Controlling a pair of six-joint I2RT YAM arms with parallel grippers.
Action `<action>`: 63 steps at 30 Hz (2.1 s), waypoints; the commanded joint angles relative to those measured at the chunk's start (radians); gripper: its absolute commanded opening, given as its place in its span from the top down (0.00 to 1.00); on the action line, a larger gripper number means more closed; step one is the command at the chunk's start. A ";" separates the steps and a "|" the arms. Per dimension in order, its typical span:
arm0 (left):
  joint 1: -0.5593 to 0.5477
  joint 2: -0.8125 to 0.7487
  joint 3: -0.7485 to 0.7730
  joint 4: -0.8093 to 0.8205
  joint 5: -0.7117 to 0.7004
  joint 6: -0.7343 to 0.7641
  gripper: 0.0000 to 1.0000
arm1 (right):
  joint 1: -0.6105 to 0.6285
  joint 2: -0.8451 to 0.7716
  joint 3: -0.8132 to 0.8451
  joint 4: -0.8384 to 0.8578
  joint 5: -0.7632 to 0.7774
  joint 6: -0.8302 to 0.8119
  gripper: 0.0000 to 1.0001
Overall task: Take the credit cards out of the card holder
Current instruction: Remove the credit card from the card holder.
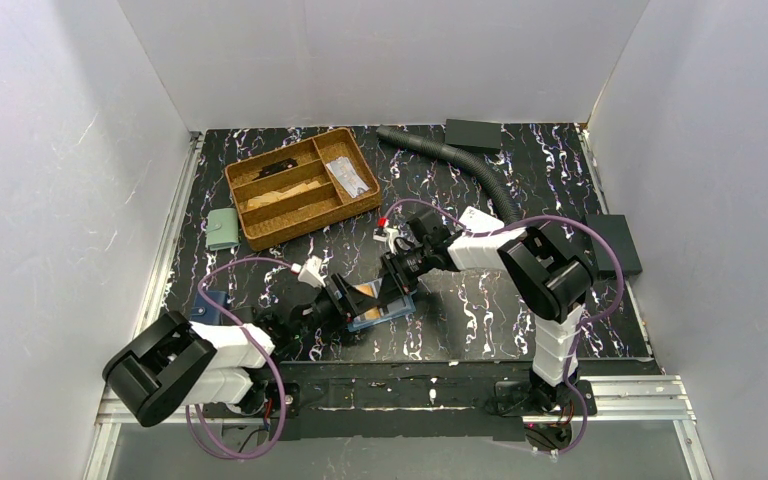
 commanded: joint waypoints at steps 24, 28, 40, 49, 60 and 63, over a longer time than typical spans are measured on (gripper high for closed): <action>0.103 0.023 -0.026 0.107 0.080 0.149 1.00 | -0.098 -0.043 0.077 -0.157 -0.232 -0.225 0.62; 0.102 -0.002 -0.019 0.178 0.126 0.202 1.00 | -0.116 -0.086 0.055 -0.106 -0.303 -0.201 0.56; 0.101 0.217 -0.001 0.542 0.201 0.112 1.00 | -0.148 -0.092 0.040 -0.064 -0.300 -0.131 0.50; 0.101 0.199 -0.006 0.586 0.192 0.124 1.00 | -0.149 -0.050 0.041 -0.077 -0.241 -0.114 0.47; 0.100 0.137 -0.011 0.586 0.196 0.114 1.00 | -0.151 -0.051 0.012 0.043 -0.305 -0.016 0.45; 0.100 0.122 -0.011 0.587 0.198 0.108 1.00 | -0.151 -0.055 -0.012 0.149 -0.339 0.078 0.45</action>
